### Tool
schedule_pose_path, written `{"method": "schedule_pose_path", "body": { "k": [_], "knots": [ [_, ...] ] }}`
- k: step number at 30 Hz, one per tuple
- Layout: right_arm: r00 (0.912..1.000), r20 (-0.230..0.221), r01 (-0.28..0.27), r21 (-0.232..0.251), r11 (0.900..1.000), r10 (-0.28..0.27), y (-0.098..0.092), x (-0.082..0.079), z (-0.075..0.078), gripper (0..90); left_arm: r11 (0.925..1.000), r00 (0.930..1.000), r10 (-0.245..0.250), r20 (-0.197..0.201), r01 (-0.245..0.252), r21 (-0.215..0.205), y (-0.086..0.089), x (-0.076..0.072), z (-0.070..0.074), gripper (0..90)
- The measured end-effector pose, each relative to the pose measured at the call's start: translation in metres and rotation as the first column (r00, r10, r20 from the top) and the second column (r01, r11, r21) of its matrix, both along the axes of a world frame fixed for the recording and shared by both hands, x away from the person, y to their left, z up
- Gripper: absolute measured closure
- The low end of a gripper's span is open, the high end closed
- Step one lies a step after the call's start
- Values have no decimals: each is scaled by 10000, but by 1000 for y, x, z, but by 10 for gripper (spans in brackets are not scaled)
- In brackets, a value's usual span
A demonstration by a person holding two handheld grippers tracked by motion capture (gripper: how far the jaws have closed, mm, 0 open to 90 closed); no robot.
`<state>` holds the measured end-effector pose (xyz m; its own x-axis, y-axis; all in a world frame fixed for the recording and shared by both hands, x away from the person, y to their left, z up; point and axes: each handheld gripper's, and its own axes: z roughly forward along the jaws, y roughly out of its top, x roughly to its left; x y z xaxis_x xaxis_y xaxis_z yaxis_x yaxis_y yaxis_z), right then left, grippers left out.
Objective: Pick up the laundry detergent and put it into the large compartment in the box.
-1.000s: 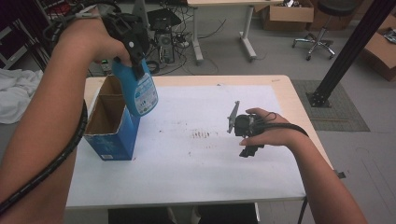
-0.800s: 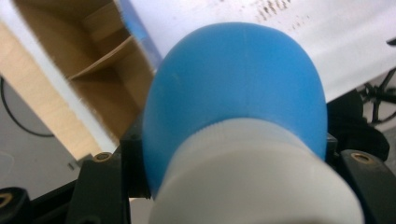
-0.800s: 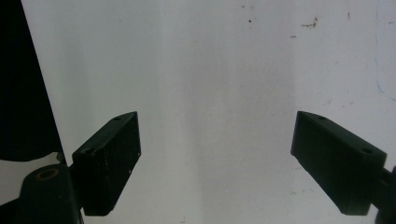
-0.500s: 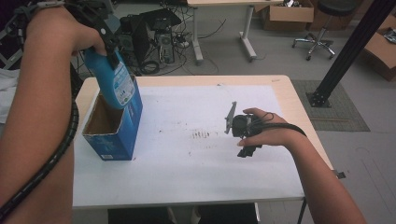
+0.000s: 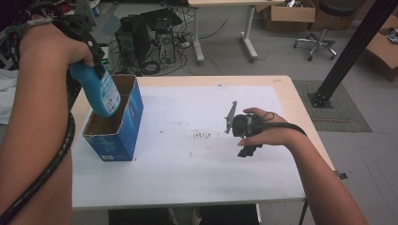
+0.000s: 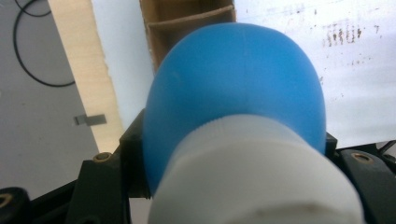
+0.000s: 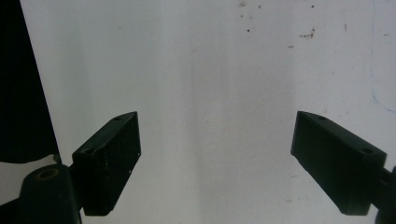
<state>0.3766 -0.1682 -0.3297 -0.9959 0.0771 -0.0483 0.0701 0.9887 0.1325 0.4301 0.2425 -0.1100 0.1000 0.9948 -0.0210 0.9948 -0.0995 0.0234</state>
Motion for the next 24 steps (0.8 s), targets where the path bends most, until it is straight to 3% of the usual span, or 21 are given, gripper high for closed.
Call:
{"method": "schedule_pose_path", "body": {
  "k": [11, 21, 24],
  "knots": [
    [10000, 98, -7, 53, 10000, 6, -1, -3, 1, 159, 9987, 9996, 65, -292, -50, 510, -2, 4, -37, 385],
    [9999, 111, -14, 53, 10000, 13, -1, -3, 2, 159, 9995, 9985, 83, -539, -67, 304, 6, 4, -74, 385],
    [10000, 88, -37, 51, 10000, 37, -1, -3, 1, 159, 9998, 9988, 162, -456, -156, 150, 8, 3, -83, 385]
  ]
}}
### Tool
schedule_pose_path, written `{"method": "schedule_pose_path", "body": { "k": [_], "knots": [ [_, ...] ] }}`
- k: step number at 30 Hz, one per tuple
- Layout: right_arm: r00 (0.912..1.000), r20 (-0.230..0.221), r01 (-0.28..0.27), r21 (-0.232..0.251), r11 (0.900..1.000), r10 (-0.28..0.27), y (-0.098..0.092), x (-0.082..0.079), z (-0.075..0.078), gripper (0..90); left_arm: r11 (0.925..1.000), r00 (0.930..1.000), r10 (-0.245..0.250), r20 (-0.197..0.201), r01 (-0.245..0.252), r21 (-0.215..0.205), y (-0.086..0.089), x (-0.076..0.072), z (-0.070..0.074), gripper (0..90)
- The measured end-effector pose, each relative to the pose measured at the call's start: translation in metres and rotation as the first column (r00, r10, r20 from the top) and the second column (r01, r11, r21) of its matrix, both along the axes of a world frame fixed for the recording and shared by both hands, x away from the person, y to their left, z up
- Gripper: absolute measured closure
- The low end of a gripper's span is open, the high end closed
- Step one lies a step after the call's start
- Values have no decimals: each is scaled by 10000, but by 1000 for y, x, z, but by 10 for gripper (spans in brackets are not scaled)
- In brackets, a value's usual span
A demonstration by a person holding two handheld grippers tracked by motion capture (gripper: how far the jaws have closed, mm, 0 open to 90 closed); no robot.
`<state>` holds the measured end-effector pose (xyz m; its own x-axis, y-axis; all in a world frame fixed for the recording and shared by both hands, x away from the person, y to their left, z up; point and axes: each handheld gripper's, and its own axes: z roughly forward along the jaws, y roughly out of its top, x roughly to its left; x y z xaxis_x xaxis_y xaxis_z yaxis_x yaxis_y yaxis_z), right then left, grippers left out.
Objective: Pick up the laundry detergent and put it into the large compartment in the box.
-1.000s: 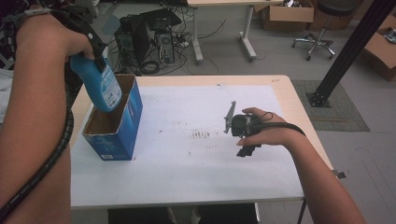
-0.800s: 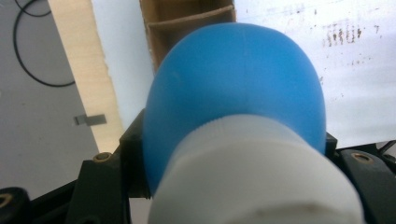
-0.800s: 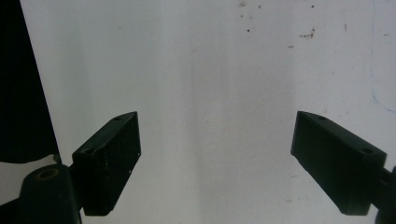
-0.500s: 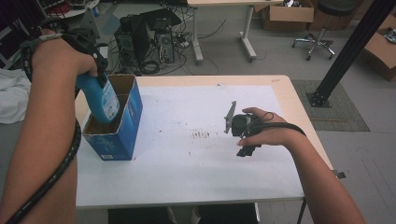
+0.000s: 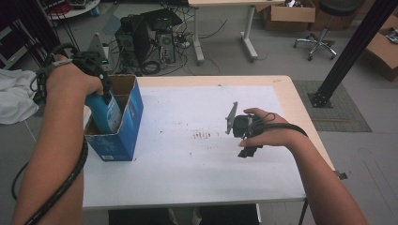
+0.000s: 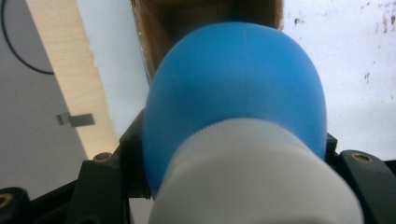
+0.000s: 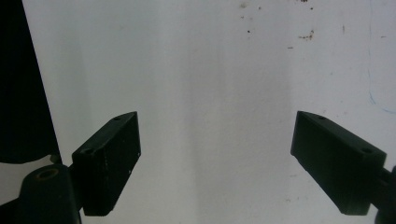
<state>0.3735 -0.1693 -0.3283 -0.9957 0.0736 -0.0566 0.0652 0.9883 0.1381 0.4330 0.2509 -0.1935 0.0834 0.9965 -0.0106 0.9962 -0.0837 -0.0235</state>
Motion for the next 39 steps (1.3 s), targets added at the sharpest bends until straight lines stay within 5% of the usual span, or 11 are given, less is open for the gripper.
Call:
{"method": "schedule_pose_path", "body": {
  "k": [16, 36, 39],
  "knots": [
    [10000, -12, -31, 60, 10000, 31, 1, 0, -4, 161, 10000, 9999, 2, -145, -1, 43, 8, 2, -59, 384],
    [10000, -93, 22, 41, 10000, -22, 1, 1, -7, 160, 9996, 9995, -187, -269, 193, 191, 1, 5, -94, 384],
    [9999, -113, 31, 37, 10000, -31, 0, 1, -7, 160, 9999, 9999, -106, 19, 106, 102, 3, 5, -96, 383]
  ]
}}
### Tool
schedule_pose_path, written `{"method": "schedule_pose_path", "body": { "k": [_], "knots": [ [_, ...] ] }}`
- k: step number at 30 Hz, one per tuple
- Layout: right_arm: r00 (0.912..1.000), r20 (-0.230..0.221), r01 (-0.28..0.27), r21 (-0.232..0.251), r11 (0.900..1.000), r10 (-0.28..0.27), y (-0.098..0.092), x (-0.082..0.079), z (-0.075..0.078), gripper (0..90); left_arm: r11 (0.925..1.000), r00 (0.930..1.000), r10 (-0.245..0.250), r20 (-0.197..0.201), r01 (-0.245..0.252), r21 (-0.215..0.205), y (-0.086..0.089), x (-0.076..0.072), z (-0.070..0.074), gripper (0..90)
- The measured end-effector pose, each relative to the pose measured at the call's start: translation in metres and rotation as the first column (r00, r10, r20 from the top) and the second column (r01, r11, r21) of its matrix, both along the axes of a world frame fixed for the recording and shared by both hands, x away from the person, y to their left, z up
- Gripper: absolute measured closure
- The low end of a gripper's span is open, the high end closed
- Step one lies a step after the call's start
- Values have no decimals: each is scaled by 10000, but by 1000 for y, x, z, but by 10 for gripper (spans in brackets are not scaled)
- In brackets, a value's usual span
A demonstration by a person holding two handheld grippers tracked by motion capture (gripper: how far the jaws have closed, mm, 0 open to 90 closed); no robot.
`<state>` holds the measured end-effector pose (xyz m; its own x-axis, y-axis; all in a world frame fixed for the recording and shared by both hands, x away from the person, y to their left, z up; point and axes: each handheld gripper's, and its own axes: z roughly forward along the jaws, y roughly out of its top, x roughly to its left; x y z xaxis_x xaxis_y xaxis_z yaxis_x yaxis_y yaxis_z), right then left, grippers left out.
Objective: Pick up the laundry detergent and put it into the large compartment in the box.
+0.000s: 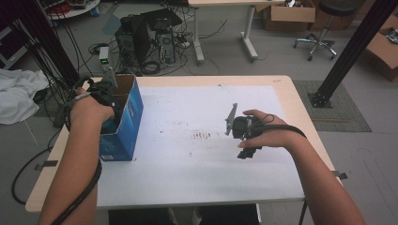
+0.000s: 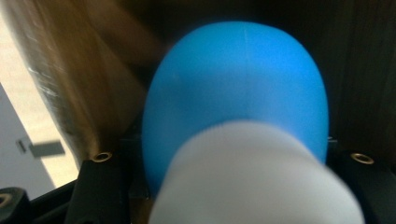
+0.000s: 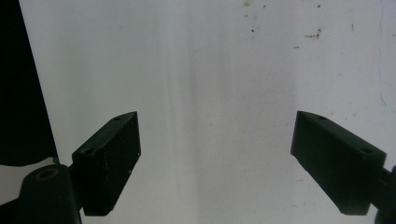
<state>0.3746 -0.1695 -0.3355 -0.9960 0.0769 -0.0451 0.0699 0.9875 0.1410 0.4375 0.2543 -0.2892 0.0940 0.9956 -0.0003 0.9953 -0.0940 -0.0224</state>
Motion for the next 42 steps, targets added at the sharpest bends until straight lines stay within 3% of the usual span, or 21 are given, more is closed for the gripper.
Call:
{"method": "schedule_pose_path", "body": {
  "k": [24, 31, 42],
  "knots": [
    [10000, -76, 30, -7, 10000, -30, -2, -1, 1, 159, 9998, 9999, 151, -58, -151, 148, -2, 1, -1, 375],
    [10000, -95, 1, -23, 10000, -2, 0, -1, -1, 159, 9996, 10000, -17, -62, 19, 287, -5, 1, 1, 345],
    [9999, -141, -39, -6, 10000, 38, 1, 0, -2, 158, 9999, 10000, -27, -6, 27, 157, -5, 0, 7, 322]
  ]
}}
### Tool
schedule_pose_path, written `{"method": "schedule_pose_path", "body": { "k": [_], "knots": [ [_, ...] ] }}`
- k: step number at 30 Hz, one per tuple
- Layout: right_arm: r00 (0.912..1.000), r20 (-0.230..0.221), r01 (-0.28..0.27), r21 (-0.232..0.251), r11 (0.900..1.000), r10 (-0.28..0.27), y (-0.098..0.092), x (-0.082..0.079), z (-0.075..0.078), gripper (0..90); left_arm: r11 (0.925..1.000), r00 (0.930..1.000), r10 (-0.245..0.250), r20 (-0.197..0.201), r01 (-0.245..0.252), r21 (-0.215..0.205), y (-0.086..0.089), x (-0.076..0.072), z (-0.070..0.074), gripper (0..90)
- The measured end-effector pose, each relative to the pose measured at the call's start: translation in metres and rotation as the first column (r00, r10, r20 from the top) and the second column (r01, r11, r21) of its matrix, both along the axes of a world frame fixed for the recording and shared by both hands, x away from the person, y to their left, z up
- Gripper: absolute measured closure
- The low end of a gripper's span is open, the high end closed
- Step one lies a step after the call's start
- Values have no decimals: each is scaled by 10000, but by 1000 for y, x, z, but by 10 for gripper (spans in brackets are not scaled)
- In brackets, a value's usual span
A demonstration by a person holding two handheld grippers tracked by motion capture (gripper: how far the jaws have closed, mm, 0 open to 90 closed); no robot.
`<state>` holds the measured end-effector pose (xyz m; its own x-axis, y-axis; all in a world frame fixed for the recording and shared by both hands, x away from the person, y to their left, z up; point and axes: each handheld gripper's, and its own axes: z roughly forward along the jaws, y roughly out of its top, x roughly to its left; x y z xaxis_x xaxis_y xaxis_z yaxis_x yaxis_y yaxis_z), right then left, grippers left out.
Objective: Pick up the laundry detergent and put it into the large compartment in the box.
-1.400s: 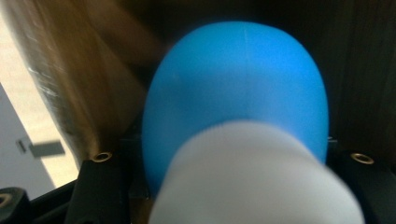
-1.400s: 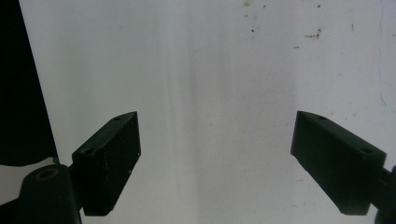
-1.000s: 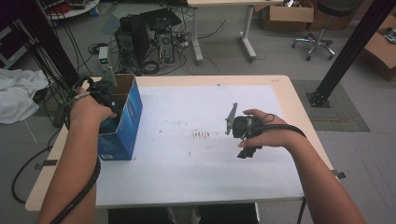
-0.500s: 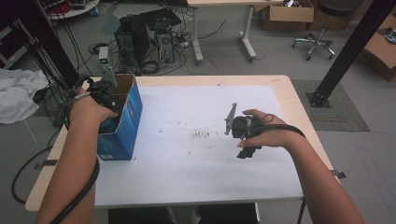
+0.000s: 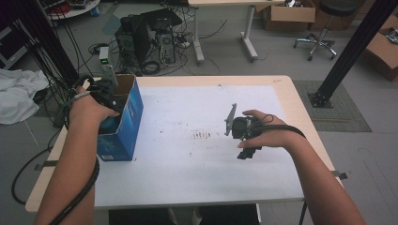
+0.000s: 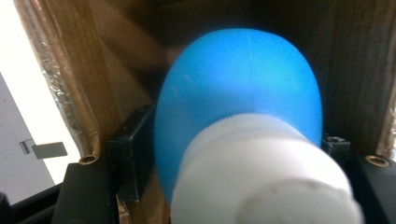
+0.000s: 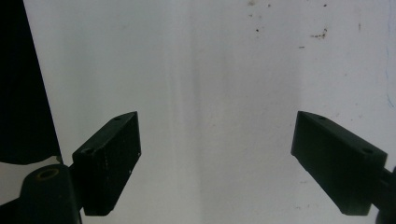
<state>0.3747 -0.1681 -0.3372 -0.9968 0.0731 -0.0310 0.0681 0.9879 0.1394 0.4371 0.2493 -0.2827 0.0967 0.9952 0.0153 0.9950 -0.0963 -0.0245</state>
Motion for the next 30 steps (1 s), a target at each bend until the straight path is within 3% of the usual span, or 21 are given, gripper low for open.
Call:
{"method": "schedule_pose_path", "body": {
  "k": [17, 27, 30],
  "knots": [
    [10000, 11, -43, -27, 10000, 43, 1, 0, 0, 159, 9998, 9990, -208, 403, 206, 42, -3, -4, 26, 265],
    [9999, -71, -114, -44, 9999, 114, 2, -1, 0, 159, 9975, 9976, -610, 339, 598, 369, -10, -7, 38, 210],
    [9999, -41, -95, -88, 9999, 95, 0, -1, 3, 159, 9967, 9964, -681, 509, 658, 468, -11, -9, 46, 195]
  ]
}}
